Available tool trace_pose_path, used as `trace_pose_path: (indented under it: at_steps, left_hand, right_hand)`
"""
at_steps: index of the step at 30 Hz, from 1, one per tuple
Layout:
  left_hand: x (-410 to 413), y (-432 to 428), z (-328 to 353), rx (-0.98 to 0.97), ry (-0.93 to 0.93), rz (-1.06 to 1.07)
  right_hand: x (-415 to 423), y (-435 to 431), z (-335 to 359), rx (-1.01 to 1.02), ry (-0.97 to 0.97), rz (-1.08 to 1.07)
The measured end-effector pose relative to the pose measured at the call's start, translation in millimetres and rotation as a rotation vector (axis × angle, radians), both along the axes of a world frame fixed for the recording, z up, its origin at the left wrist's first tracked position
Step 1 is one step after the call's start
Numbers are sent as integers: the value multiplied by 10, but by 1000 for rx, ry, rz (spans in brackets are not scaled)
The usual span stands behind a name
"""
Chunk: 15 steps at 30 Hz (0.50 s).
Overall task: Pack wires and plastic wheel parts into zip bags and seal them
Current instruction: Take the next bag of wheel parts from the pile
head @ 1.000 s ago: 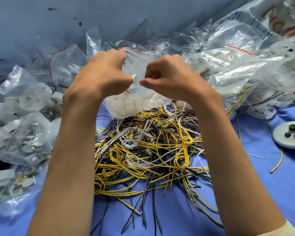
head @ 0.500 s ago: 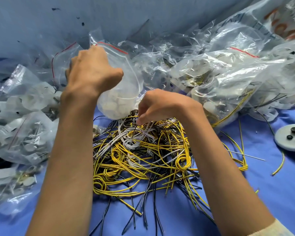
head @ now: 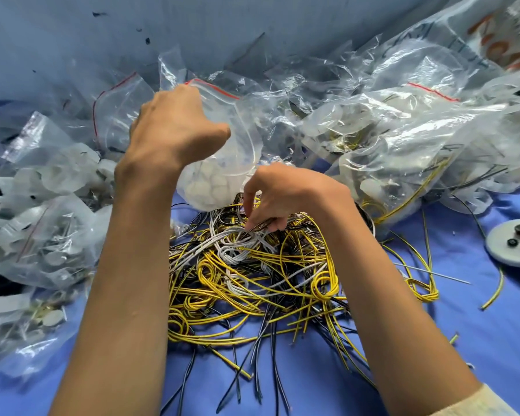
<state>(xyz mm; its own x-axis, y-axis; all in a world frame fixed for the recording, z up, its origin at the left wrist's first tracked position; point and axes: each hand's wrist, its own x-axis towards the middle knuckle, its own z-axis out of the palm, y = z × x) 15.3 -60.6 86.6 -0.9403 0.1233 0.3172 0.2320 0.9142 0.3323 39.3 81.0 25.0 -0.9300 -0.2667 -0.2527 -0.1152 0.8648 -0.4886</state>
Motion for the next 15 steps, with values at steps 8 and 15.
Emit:
trace_pose_path:
  at_steps: [8,15]
  left_hand:
    - [-2,35,-21,6,-22,-24]
    - [3,16,-20,4,-26,-39]
  right_hand:
    - [19,-35,25,301,11,77]
    - [55,-26,91,283,34,97]
